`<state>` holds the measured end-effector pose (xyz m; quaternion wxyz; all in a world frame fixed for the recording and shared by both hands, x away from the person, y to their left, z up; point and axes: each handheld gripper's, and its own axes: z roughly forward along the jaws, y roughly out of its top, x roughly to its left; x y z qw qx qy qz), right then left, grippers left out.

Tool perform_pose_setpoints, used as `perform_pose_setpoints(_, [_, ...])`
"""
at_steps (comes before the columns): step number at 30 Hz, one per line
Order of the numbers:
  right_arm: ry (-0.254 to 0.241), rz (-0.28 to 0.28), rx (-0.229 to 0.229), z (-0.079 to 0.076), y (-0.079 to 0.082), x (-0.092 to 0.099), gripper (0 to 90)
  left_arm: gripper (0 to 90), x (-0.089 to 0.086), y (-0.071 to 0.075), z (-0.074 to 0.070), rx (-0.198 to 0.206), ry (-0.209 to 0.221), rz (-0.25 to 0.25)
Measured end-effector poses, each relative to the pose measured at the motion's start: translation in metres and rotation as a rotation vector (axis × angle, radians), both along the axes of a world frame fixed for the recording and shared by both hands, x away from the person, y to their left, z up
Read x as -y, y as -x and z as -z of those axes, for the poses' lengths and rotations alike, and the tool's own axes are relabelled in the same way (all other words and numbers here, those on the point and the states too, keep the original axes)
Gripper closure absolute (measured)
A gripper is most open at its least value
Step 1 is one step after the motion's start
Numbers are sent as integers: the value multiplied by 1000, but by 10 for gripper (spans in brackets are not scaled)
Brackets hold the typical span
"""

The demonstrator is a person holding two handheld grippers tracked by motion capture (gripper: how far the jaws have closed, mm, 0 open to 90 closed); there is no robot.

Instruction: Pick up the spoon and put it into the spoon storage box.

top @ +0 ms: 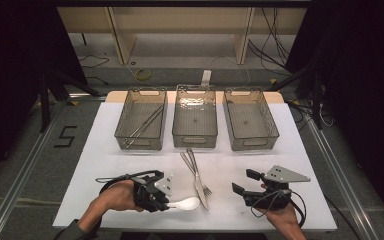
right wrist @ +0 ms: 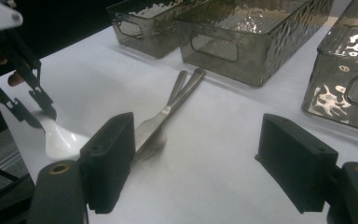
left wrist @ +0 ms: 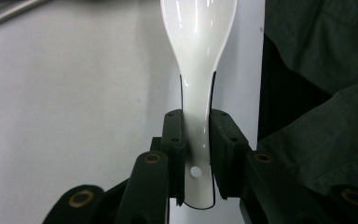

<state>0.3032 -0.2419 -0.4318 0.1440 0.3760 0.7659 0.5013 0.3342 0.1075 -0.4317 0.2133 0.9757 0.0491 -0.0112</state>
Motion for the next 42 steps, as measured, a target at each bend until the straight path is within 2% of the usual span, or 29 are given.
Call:
perform_pose_setpoints(3, [0, 1, 3, 0, 0, 0, 281, 760, -5, -6, -5, 11, 63, -76])
perform_pose_setpoints(5, [0, 2, 1, 0, 0, 0, 281, 760, -8, -12, -9, 17, 109, -151])
perform_pose_setpoints(9, [1, 3, -3, 0, 0, 0, 281, 760, -9, -23, -13, 33, 170, -272])
perform_pose_setpoints(11, [1, 3, -1, 0, 0, 0, 281, 760, -8, -25, -14, 35, 175, -285])
perform_pose_setpoints(16, [0, 3, -2, 1, 0, 0, 281, 760, -9, -37, -19, 64, 217, -382])
perform_pose_setpoints(17, [-1, 3, -3, 1, 0, 0, 281, 760, -9, -43, -20, 73, 237, -407])
perform_pose_setpoints(18, [-1, 3, -3, 1, 0, 0, 281, 760, -9, -43, -20, 73, 237, -407])
perform_pose_setpoints(26, [0, 2, -3, 1, 0, -1, 281, 761, -8, -72, -26, 116, 275, -504])
perform_pose_setpoints(32, [1, 2, -5, 1, 0, -1, 281, 761, -8, -96, -39, 151, 324, -589])
perform_pose_setpoints(35, [0, 0, 0, 1, 0, -1, 281, 761, -4, -108, -45, 158, 331, -617])
perform_pose_setpoints(38, [-4, 3, -6, 1, 0, 0, 281, 761, 0, -123, -51, 158, 359, -655])
perform_pose_setpoints(42, [-3, 0, -2, 1, 0, 0, 281, 761, 1, -133, -52, 169, 361, -676])
